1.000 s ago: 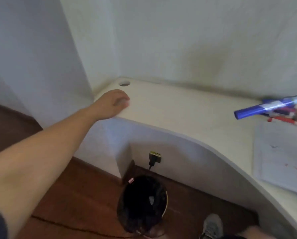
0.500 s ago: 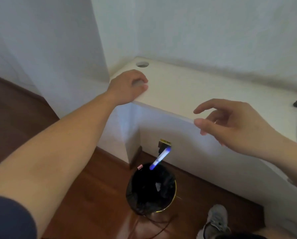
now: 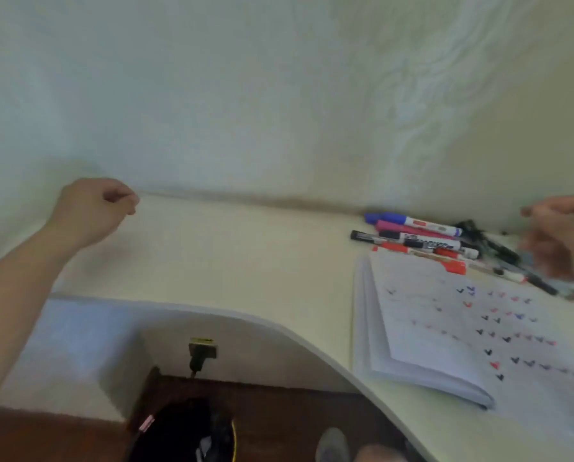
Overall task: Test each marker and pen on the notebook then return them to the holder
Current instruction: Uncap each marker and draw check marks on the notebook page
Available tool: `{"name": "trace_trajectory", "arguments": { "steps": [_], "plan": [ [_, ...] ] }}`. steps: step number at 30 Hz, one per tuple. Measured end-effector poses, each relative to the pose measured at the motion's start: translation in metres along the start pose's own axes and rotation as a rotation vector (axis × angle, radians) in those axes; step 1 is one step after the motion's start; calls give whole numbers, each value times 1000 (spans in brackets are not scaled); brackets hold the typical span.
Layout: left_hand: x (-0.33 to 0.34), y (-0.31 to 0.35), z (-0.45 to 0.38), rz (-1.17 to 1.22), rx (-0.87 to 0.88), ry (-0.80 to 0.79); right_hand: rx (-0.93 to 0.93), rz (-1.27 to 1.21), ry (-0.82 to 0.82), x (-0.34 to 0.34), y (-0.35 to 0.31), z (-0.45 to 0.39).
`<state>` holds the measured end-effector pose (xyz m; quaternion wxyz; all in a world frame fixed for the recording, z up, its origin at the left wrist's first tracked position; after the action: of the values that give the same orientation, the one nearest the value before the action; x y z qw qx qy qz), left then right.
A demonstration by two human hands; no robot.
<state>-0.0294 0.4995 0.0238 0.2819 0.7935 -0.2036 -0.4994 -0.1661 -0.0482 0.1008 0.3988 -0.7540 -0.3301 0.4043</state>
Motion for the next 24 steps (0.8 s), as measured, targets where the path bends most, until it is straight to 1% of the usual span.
{"name": "trace_trajectory", "arguments": {
  "steps": [1, 3, 4, 6, 7, 9, 10, 11, 12, 14, 16, 18, 21, 24],
  "plan": [
    [14, 32, -4, 25, 70, 3, 41, -7, 23, -11, 16, -8],
    [48, 108, -3, 67, 253, -31, 83, 124, 78, -30, 46, -19],
    [67, 151, 3, 111, 348, -80, 82, 221, 94, -36, 62, -26],
    [111, 234, 27, 205, 528, -264, 94, 461, 41, -40, 92, -33],
    [134, 272, 44, 206, 627, -371, 108, 561, 35, -42, 107, -34],
    [185, 333, 82, 66, 833, -547, 83, 690, 43, -43, 123, -33],
    [210, 355, 99, -37, 910, -590, 49, 754, 57, -42, 125, -33],
    [231, 372, 112, -120, 957, -601, 25, 805, 77, -43, 128, -34],
    [250, 383, 122, -168, 978, -592, 0, 858, 87, -45, 131, -34],
    [277, 393, 131, -209, 992, -521, -23, 998, 107, -48, 137, -37],
    [293, 385, 133, -199, 972, -447, 10, 1095, 99, -52, 145, -40],
    [301, 373, 136, -131, 970, -403, 80, 1097, 103, -59, 153, -42],
    [304, 360, 137, -2, 986, -377, 96, 1127, 136, -62, 159, -44],
    [301, 354, 130, 62, 948, -360, 126, 1146, 164, -64, 162, -45]
  ]
}}
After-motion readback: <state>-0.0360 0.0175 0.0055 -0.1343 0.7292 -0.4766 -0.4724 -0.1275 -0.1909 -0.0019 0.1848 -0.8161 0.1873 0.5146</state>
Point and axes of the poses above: each hand's wrist, its own z-axis away from the middle knuckle, its own x-axis out of the palm, y = z × x, the point moved 5 cm from there along -z, towards the middle knuckle, and after that the axes turned 1 degree about y, right-handed, at the moved point
